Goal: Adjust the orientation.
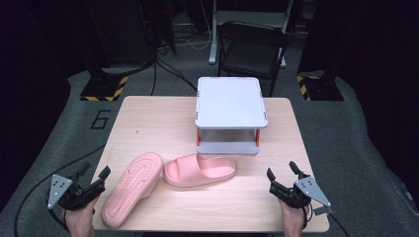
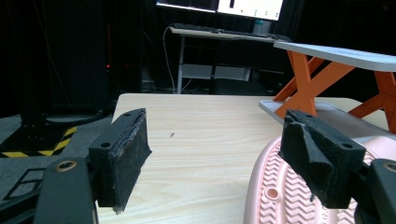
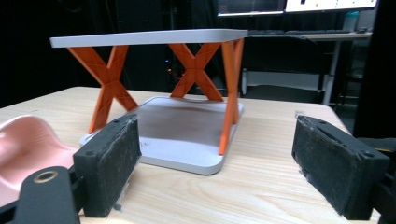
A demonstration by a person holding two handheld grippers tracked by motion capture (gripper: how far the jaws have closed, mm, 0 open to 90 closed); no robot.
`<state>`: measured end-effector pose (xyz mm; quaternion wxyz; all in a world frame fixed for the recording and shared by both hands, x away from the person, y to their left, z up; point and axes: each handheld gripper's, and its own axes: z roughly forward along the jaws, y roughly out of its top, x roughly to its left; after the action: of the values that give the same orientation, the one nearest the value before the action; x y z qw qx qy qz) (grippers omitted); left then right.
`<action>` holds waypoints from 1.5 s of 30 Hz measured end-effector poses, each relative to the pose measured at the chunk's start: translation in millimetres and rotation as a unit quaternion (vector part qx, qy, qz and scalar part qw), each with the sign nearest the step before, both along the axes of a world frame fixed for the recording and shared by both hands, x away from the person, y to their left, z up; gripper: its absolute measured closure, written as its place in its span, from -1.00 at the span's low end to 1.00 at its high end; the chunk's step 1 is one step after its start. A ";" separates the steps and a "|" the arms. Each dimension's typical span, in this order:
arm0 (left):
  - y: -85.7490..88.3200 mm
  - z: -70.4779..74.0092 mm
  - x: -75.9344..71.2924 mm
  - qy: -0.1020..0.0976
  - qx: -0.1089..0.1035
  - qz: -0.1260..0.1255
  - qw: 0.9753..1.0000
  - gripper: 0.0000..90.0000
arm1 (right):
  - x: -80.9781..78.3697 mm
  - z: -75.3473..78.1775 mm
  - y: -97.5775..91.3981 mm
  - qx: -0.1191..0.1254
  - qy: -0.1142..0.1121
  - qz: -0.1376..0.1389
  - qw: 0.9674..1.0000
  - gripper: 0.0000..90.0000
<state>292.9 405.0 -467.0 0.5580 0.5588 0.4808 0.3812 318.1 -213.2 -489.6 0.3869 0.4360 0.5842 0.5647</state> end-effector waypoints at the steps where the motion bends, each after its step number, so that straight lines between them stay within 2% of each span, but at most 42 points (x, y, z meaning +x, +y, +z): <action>1: 0.0 -0.2 -0.1 -0.001 -0.002 0.000 1.000 -0.48 | 0.6 -0.5 1.2 0.003 0.003 0.004 1.000 -0.67; 7: -1.1 -3.3 0.1 0.003 -0.003 -0.002 1.000 -0.48 | 4.7 -4.7 2.7 0.002 0.019 0.022 1.000 -0.67; 13: -4.2 -7.3 0.0 0.009 -0.005 -0.006 1.000 -0.48 | 7.3 -6.3 8.5 -0.002 0.026 0.044 0.999 -0.67; 18: -6.8 -10.0 2.0 0.011 -0.004 -0.010 1.000 -0.48 | 7.9 -3.0 19.0 -0.002 0.021 0.061 0.998 -0.67; 24: -6.1 -11.0 1.8 0.010 -0.008 -0.008 1.000 -0.48 | 10.6 3.5 37.1 -0.012 0.027 0.103 0.994 -0.67; 27: -4.9 -14.3 3.2 0.015 -0.011 -0.005 1.000 -0.48 | 13.9 6.3 48.6 -0.018 0.036 0.133 0.990 -0.68; 29: -5.4 -14.6 3.2 0.016 -0.013 -0.005 1.000 -0.48 | 16.3 7.4 59.5 -0.009 0.043 0.151 0.988 -0.68; 32: -5.7 -13.3 3.0 0.014 -0.012 -0.006 1.000 -0.48 | 23.5 7.4 78.3 -0.014 0.055 0.180 0.982 -0.67; 34: -5.0 -12.1 2.3 0.012 -0.011 -0.006 1.000 -0.48 | 28.9 6.7 93.1 -0.016 0.064 0.200 0.977 -0.67; 38: -4.1 -11.7 1.6 0.011 -0.014 -0.002 1.000 -0.48 | 37.6 5.5 126.0 -0.037 0.072 0.236 0.968 -0.65; 40: -3.3 -12.0 1.4 0.011 -0.016 0.000 1.000 -0.48 | 42.0 3.4 141.6 -0.050 0.082 0.254 0.962 -0.63; 41: -2.9 -12.4 1.5 0.011 -0.017 0.002 1.000 -0.48 | 45.5 1.5 148.7 -0.060 0.079 0.265 0.959 -0.61; 43: -2.5 -12.4 1.4 0.012 -0.018 0.003 1.000 -0.48 | 49.8 -2.1 162.3 -0.081 0.087 0.275 0.954 -0.59; 45: -2.2 -12.1 1.4 0.011 -0.018 0.003 1.000 -0.48 | 52.7 -5.3 174.1 -0.090 0.091 0.286 0.950 -0.56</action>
<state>294.2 402.8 -479.1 0.5612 0.5515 0.4954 0.3681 370.8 -39.2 -494.9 0.1919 0.2638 0.7658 0.5543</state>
